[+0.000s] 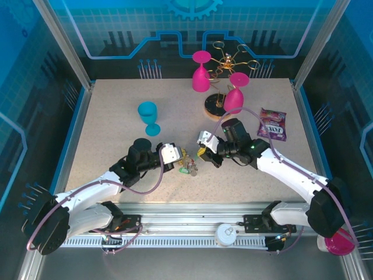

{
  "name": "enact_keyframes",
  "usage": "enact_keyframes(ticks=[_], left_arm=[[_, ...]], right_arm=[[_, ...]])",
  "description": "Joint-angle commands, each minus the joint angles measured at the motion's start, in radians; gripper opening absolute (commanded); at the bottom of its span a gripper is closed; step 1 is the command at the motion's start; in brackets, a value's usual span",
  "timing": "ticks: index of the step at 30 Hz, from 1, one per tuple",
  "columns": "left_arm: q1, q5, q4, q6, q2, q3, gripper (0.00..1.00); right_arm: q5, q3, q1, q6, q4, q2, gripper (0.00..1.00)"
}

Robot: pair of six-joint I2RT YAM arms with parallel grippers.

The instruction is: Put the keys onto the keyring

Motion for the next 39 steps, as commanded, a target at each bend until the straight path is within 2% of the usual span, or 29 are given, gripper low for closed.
enact_keyframes(ticks=[1, 39], left_arm=[[-0.007, 0.046, 0.025, 0.003, 0.004, -0.004, 0.0], [-0.015, 0.066, 0.026, -0.001, 0.014, 0.001, 0.0]], right_arm=[[-0.074, 0.038, 0.009, -0.056, 0.011, 0.023, 0.0], [-0.019, 0.061, 0.091, -0.038, 0.126, 0.07, 0.0]])
